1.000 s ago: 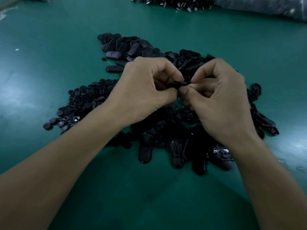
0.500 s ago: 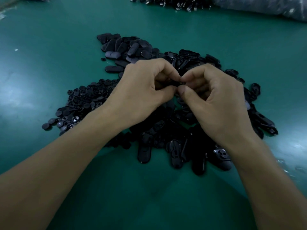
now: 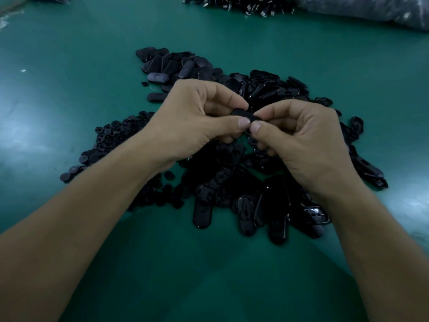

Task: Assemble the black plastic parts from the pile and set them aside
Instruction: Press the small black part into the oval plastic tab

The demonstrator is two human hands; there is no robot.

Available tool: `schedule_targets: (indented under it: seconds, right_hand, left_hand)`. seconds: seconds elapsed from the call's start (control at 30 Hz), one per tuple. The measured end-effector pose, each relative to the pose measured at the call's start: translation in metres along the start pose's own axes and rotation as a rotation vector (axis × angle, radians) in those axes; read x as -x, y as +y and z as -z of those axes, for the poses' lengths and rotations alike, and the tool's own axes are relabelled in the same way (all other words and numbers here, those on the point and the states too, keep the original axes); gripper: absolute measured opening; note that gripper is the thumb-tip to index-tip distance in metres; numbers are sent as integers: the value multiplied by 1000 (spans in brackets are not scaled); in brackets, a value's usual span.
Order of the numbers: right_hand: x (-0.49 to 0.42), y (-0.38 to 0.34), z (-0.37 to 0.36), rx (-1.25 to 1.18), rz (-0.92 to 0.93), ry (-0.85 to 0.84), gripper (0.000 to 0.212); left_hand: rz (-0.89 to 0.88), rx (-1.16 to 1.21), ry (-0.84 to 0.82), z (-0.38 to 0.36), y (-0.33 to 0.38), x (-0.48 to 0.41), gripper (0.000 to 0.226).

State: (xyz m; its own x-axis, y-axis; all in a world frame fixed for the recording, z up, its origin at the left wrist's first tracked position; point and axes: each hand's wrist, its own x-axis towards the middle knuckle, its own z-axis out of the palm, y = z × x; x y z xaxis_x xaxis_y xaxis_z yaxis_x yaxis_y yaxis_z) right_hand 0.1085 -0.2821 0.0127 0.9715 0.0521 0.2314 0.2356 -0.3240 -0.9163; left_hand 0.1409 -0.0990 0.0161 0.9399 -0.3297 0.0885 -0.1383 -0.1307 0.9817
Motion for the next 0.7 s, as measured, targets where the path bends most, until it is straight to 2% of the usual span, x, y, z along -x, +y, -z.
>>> schedule_targets:
  seconds: [0.2,0.7]
  right_hand:
    - [0,-1,1,34,38,17,17]
    - [1,0,-1,118,42,70,18]
  left_hand:
    - [-23,54,42,-1,1,2,28]
    - [-45,-14,31,-3,0,2,16]
